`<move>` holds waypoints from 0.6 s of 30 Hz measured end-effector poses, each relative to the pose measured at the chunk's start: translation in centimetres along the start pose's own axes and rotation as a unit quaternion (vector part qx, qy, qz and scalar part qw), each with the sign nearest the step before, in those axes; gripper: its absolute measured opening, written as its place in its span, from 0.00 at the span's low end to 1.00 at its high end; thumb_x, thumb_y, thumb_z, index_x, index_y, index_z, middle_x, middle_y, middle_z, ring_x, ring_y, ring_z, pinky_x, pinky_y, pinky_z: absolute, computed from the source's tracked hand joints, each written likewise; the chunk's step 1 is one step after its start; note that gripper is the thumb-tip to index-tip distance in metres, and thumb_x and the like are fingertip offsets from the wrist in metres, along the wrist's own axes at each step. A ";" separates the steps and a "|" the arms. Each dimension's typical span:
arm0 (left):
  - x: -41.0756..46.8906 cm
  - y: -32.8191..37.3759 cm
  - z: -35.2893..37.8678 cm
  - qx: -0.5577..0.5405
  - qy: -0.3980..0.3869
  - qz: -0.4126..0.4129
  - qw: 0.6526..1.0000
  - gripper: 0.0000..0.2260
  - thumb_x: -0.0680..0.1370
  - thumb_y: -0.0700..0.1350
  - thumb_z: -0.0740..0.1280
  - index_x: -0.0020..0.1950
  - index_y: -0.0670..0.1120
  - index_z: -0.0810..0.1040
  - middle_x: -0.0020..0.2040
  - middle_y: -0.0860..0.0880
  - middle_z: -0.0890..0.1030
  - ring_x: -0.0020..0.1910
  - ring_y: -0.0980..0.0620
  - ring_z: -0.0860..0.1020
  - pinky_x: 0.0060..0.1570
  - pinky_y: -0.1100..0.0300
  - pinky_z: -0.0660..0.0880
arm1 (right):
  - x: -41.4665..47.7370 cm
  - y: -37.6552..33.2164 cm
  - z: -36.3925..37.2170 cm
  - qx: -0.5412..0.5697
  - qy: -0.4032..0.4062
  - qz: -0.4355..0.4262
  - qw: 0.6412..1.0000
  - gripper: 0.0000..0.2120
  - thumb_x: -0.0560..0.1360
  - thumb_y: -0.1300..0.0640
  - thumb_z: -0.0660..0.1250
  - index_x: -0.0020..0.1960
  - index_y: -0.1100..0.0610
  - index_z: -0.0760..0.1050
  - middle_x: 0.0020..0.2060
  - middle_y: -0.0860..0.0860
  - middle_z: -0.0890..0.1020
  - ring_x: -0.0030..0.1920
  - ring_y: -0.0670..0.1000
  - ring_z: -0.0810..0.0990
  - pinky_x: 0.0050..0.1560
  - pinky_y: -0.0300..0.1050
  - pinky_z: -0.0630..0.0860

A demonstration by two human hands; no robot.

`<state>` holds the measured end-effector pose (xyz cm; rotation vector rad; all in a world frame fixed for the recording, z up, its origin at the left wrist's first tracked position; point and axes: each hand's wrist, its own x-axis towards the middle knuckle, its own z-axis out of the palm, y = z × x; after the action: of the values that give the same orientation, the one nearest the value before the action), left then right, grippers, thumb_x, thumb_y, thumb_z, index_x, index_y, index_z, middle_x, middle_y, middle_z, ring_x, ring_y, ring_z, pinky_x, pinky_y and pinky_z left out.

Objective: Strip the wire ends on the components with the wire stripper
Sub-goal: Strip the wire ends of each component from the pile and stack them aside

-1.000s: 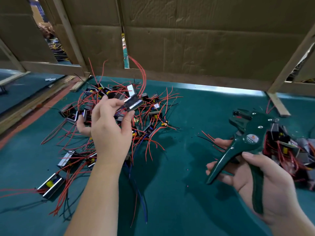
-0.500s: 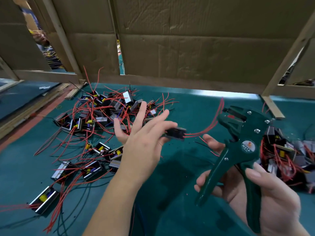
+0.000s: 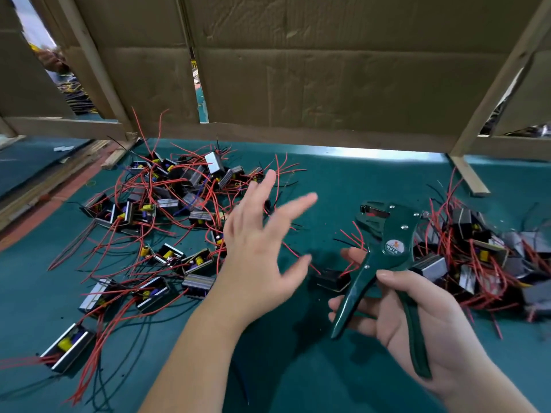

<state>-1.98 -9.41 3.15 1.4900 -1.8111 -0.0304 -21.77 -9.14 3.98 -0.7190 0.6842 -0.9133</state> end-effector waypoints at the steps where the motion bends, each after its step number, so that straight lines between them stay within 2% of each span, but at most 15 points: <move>1: 0.0 -0.2 -0.3 -0.065 0.032 -0.018 0.997 0.25 0.71 0.50 0.68 0.66 0.62 0.68 0.68 0.51 0.72 0.69 0.53 0.69 0.69 0.56 0.62 | 0.0 0.1 0.0 0.014 -0.008 -0.001 1.000 0.34 0.57 0.58 0.70 0.63 0.64 0.75 0.47 0.63 0.81 0.38 0.66 0.81 0.39 0.60 0.80; 2: 0.0 -0.4 -0.5 -0.129 0.060 -0.062 0.988 0.16 0.72 0.49 0.66 0.59 0.61 0.72 0.52 0.53 0.81 0.53 0.55 0.78 0.57 0.58 0.72 | 0.0 0.2 -0.2 0.022 -0.010 -0.002 1.000 0.34 0.57 0.57 0.68 0.63 0.63 0.75 0.45 0.62 0.81 0.38 0.66 0.81 0.38 0.59 0.80; 3: 0.0 -0.6 -0.6 -0.164 0.062 -0.128 0.976 0.07 0.73 0.51 0.65 0.51 0.58 0.75 0.38 0.51 0.82 0.39 0.52 0.80 0.45 0.56 0.77 | 0.0 0.1 -0.3 0.026 -0.011 -0.001 1.000 0.33 0.58 0.57 0.67 0.63 0.63 0.75 0.44 0.62 0.81 0.38 0.65 0.82 0.37 0.58 0.81; 4: 0.0 -0.8 -0.6 -0.161 0.041 -0.198 0.966 0.08 0.73 0.55 0.63 0.44 0.53 0.77 0.30 0.48 0.80 0.32 0.47 0.79 0.37 0.53 0.77 | 0.0 0.0 -0.2 0.033 -0.006 0.000 0.999 0.33 0.58 0.57 0.66 0.63 0.63 0.75 0.43 0.62 0.81 0.38 0.65 0.82 0.38 0.58 0.81; 6: 0.0 -1.0 -0.2 -0.090 -0.062 -0.271 0.956 0.20 0.74 0.61 0.62 0.37 0.46 0.80 0.27 0.48 0.79 0.26 0.48 0.78 0.30 0.56 0.77 | 0.0 -0.1 -0.1 0.064 -0.017 -0.003 0.998 0.32 0.59 0.57 0.67 0.63 0.64 0.76 0.46 0.62 0.81 0.38 0.65 0.82 0.38 0.59 0.81; 7: 0.0 -0.8 -0.1 -0.084 -0.117 -0.287 0.947 0.22 0.76 0.61 0.62 0.36 0.44 0.81 0.27 0.50 0.80 0.23 0.50 0.78 0.26 0.60 0.74 | -0.1 -0.2 -0.2 0.075 -0.027 -0.001 0.997 0.32 0.58 0.57 0.69 0.62 0.65 0.77 0.48 0.62 0.81 0.38 0.65 0.82 0.39 0.59 0.81; 9: -0.1 0.1 0.4 -0.154 -0.210 -0.315 0.913 0.21 0.79 0.59 0.61 0.39 0.44 0.81 0.30 0.51 0.83 0.21 0.52 0.77 0.19 0.66 0.68 | -0.4 -0.3 0.0 0.097 -0.061 0.008 0.993 0.34 0.56 0.57 0.76 0.61 0.65 0.77 0.53 0.61 0.80 0.39 0.64 0.83 0.40 0.59 0.81; 11: -0.1 1.2 0.5 -0.291 -0.266 -0.356 0.847 0.21 0.80 0.58 0.59 0.45 0.41 0.80 0.34 0.48 0.84 0.21 0.50 0.77 0.19 0.66 0.68 | -0.5 -0.4 0.2 0.134 -0.111 0.024 0.984 0.36 0.58 0.57 0.78 0.64 0.64 0.75 0.59 0.61 0.79 0.42 0.64 0.83 0.45 0.61 0.80; 13: -0.2 2.1 0.6 -0.405 -0.269 -0.392 0.781 0.22 0.80 0.59 0.58 0.47 0.40 0.78 0.36 0.46 0.84 0.26 0.49 0.79 0.22 0.63 0.72 | -0.6 -0.8 1.1 0.210 -0.173 0.040 0.961 0.31 0.72 0.60 0.68 0.72 0.67 0.63 0.66 0.64 0.72 0.51 0.67 0.79 0.58 0.65 0.74; 14: -0.1 2.4 0.6 -0.439 -0.264 -0.397 0.762 0.21 0.81 0.58 0.57 0.47 0.41 0.77 0.39 0.45 0.84 0.30 0.49 0.81 0.25 0.61 0.75 | -0.8 -0.8 1.2 0.230 -0.176 0.044 0.956 0.29 0.77 0.61 0.62 0.74 0.67 0.56 0.69 0.65 0.67 0.55 0.69 0.77 0.63 0.67 0.68; 16: -0.1 3.0 0.9 -0.471 -0.258 -0.382 0.752 0.17 0.82 0.54 0.56 0.50 0.42 0.77 0.46 0.42 0.82 0.41 0.49 0.81 0.38 0.56 0.79 | -1.2 -0.7 0.7 0.227 -0.182 0.053 0.955 0.29 0.79 0.62 0.57 0.75 0.67 0.49 0.73 0.64 0.60 0.57 0.69 0.74 0.65 0.67 0.63; 18: -0.1 3.4 1.3 -0.512 -0.217 -0.373 0.743 0.12 0.82 0.48 0.57 0.52 0.44 0.77 0.48 0.44 0.81 0.47 0.48 0.79 0.51 0.49 0.77 | -1.2 -0.4 0.7 0.226 -0.214 0.074 0.948 0.29 0.79 0.62 0.57 0.75 0.68 0.50 0.71 0.66 0.63 0.56 0.69 0.74 0.63 0.67 0.63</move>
<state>-5.51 -8.76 3.80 1.2474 -0.9705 -1.6097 -21.96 -8.07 4.98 -0.4249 0.1277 -0.7073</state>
